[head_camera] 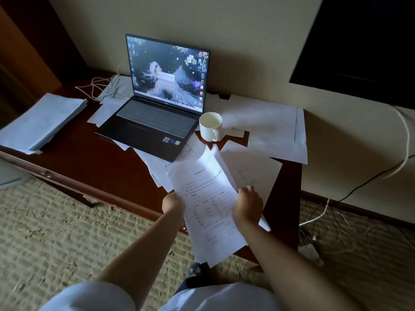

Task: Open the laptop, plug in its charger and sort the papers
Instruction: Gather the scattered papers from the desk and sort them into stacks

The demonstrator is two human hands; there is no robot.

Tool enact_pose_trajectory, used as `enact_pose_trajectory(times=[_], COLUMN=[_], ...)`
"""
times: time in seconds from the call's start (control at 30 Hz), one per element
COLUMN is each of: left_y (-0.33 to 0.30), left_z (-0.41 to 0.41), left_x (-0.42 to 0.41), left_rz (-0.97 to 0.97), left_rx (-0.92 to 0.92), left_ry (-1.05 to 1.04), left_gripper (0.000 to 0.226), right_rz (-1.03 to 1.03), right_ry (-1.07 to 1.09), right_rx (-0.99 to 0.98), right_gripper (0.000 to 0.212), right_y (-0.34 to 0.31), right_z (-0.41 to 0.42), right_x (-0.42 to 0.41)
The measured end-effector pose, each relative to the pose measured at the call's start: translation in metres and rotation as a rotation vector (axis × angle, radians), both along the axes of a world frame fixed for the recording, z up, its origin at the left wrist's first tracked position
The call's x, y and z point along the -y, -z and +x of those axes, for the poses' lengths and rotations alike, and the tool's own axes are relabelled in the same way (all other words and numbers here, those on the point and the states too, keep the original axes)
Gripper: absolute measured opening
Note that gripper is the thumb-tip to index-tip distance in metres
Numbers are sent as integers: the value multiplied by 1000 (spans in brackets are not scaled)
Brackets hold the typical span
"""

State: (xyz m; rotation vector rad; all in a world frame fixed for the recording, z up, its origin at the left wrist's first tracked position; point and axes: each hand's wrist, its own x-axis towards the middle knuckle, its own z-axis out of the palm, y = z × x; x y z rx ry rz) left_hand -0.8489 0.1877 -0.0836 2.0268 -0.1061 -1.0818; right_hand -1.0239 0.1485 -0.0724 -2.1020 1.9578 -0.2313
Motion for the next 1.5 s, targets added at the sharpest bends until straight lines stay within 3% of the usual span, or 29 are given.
enact_pose_trajectory(times=[0.13,0.2,0.23,0.37,0.47,0.53,0.63,0.73,0.83,1.1,1.33,1.4,1.5], left_y=[-14,-19,-16,-14,-18,-26,-50,-74,-76,-66,-59,-55,-45], left_z=[-4,-5,-3,-2,-6,-9,-8,5,35,73,55,45,34], left_x=[1,-1,-1,0,-3,-3,-5,-7,-5,-6,18,27,39], left_rz=[-38,-24,-8,-7,1,-45,-94,-176,-207,-284,-290,-274,-245], left_rx=[50,62,56,3,62,173,516,658,601,193,230,230,196], left_ry=[-23,-20,-14,-9,29,40,83,31,-39,-101,154,211,245], left_gripper=[37,36,35,26,30,35,31,22,31,40,28,27,26], right_rz=[135,252,302,278,257,290,344,370,373,301,354,267,156], right_ry=[-70,-53,1,393,576,626,649,690,736,757,885,908,686], right_rx=[99,119,188,540,601,570,510,480,494,646,935,824,703], right_gripper=[58,39,29,29,34,36,37,41,43,38,42,43,33], right_y=[3,1,-3,-11,-10,-9,-10,-13,-16,-19,-9,-10,-16], right_z=[-4,-11,-15,-43,-68,-76,-74,-68,-64,-48,-17,-18,-21], right_x=[2,12,16,26,29,31,32,31,30,34,33,35,43])
